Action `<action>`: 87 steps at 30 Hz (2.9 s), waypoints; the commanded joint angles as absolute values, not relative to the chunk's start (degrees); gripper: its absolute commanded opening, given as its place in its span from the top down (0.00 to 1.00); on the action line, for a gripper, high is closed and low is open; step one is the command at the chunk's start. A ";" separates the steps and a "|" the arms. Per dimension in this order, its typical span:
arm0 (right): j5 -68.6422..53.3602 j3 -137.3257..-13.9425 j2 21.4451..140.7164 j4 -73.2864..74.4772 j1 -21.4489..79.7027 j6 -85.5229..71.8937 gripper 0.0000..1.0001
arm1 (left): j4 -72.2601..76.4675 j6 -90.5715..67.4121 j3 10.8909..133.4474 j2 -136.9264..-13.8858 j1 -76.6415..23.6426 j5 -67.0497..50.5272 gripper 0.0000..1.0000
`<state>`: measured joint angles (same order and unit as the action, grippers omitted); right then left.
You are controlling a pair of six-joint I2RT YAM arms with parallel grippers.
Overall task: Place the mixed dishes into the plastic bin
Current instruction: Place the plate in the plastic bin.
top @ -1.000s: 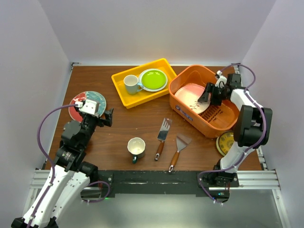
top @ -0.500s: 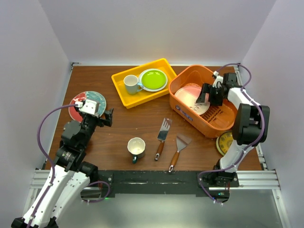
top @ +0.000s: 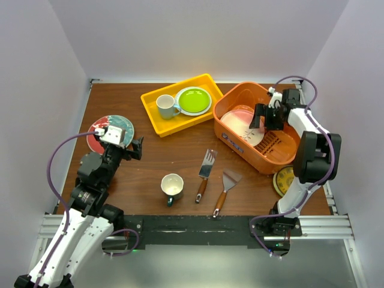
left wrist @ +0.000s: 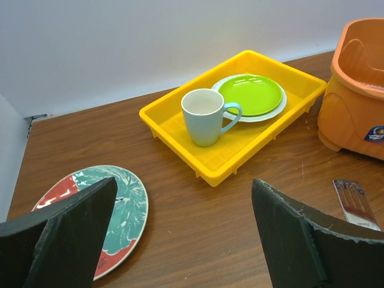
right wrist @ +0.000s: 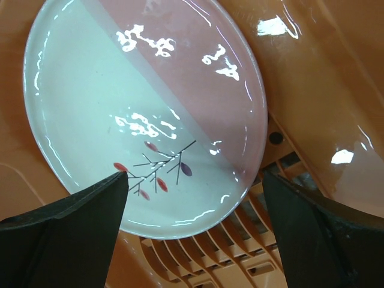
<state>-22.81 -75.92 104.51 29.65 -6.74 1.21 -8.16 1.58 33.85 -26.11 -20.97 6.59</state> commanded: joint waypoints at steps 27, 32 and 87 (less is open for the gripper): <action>-26.37 -79.10 86.93 37.08 -6.24 20.47 0.02 | -5.36 1.49 33.40 -25.93 -20.83 4.92 0.00; -27.24 -79.80 83.77 39.02 -6.15 23.20 0.01 | -5.45 1.41 33.49 -25.84 -20.83 4.83 0.00; -39.29 -82.70 69.35 51.41 -5.89 31.64 0.01 | -5.63 1.14 33.22 -24.96 -20.83 5.27 0.00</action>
